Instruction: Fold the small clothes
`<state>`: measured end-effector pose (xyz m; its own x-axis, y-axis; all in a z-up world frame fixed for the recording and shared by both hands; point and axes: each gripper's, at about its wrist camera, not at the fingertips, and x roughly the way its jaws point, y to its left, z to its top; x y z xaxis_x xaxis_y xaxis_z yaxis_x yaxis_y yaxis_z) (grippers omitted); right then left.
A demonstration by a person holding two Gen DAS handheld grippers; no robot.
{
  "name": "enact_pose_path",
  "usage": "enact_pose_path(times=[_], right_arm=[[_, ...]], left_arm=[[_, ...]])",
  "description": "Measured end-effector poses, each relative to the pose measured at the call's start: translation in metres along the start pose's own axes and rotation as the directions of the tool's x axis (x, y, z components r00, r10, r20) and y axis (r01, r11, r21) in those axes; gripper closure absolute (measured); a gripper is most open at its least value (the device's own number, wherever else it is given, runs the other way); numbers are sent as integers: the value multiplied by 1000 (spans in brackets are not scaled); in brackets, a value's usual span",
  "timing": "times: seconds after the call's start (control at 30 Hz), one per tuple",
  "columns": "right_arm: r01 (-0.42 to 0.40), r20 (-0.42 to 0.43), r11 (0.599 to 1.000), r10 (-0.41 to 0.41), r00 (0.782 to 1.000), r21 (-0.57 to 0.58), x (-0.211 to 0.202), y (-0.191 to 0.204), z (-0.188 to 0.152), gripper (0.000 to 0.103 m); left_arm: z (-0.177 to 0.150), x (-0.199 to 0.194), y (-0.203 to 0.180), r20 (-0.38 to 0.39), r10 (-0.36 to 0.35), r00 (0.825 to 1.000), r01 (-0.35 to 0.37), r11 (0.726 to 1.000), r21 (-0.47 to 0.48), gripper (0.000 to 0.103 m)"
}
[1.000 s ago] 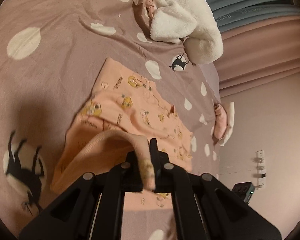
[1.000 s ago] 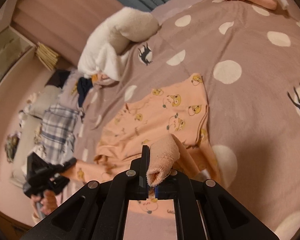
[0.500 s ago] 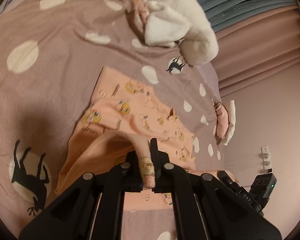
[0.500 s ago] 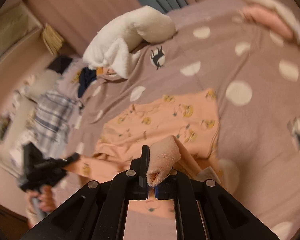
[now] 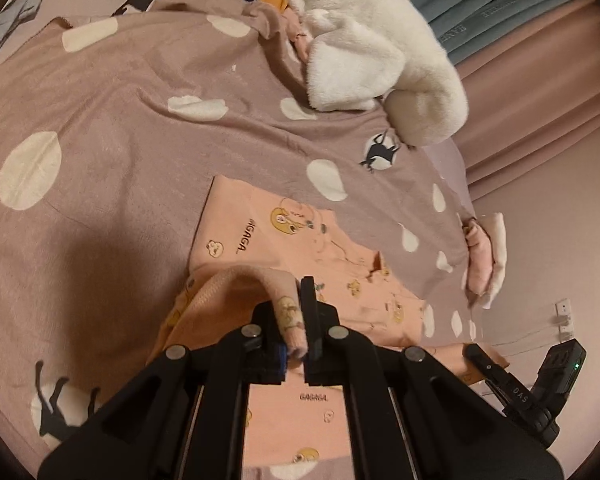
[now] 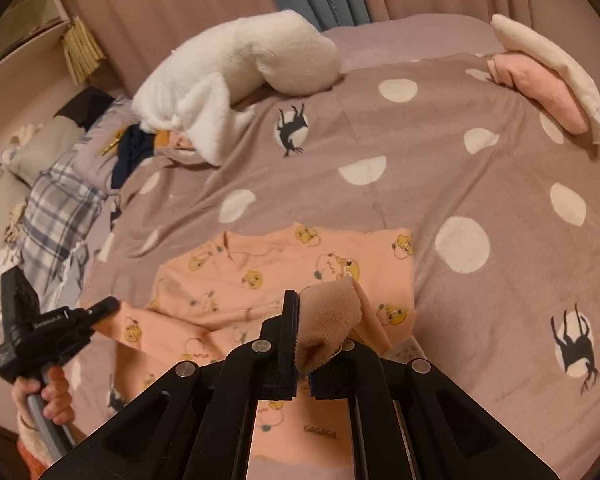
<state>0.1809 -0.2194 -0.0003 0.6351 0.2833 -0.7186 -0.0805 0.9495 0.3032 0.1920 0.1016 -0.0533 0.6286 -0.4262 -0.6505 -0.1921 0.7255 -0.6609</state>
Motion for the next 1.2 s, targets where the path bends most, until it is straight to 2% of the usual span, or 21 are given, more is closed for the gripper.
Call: enact_pose_path(times=[0.17,0.23,0.33,0.37,0.4,0.43,0.5,0.57,0.6,0.67,0.77,0.8,0.83,0.87,0.93,0.97,1.03,1.07,1.13,1.17,1.2], right_arm=[[31,-26,1000,-31,999,5,22,-8,5,98],[59,-55,998,-57,997,37,40,-17,12,98],[65,-90,992,-55,994,108,54,-27,18,93],[44,-113,986,-26,993,161,62,-35,21,86],[9,-126,975,20,992,223,67,-42,25,75],[-19,-125,963,54,991,267,69,-47,26,71],[-62,-98,945,99,990,322,67,-53,29,63],[-77,-47,940,98,994,334,54,-54,32,53],[-74,-37,942,91,995,328,51,-53,33,44],[-53,-28,950,65,998,306,38,-49,31,39],[-99,-91,972,120,989,211,35,-25,23,39],[-123,-115,975,145,983,184,38,-17,21,39],[-159,-143,975,181,973,154,42,-5,16,39],[-209,-177,969,230,957,129,49,11,9,39],[-287,-240,950,308,921,120,68,33,-1,39],[-321,-277,938,345,897,131,84,45,-5,39],[-329,-309,934,356,882,137,113,61,-4,39],[-315,-298,940,341,892,134,122,65,-1,39],[-294,-251,944,324,912,147,135,64,8,39],[-297,-208,938,330,921,176,139,58,16,39],[-296,-177,935,331,927,198,138,51,20,39]], left_arm=[[9,22,15,5,32,999,-32,998,-57,100],[16,34,27,-10,40,999,-41,991,-130,85],[30,46,45,-48,21,999,-32,971,-236,79],[36,48,51,-54,3,999,-18,960,-281,77],[40,46,54,-54,3,999,-19,951,-308,69],[43,42,55,-48,12,999,-27,945,-327,59],[50,26,57,5,47,999,-43,941,-334,54],[53,5,56,62,71,996,-50,955,-291,46],[54,-3,55,70,86,994,-64,959,-277,40],[51,-13,52,47,116,992,-100,963,-251,34],[35,-12,38,-50,37,998,-45,986,-163,33],[25,-5,29,-110,-24,994,9,991,-134,31],[18,2,24,-158,-69,985,48,991,-128,28],[8,16,18,-226,-132,965,101,984,-144,27],[2,47,12,-286,-189,939,141,974,-179,25],[4,59,11,-278,-187,942,138,973,-187,27],[16,78,17,-186,-113,976,69,972,-224,30],[21,81,19,-160,-107,981,63,964,-257,30],[39,84,14,-114,-170,979,136,957,-256,29],[47,80,10,-83,-158,984,137,968,-212,29],[54,74,4,-36,-97,995,90,984,-156,29]])
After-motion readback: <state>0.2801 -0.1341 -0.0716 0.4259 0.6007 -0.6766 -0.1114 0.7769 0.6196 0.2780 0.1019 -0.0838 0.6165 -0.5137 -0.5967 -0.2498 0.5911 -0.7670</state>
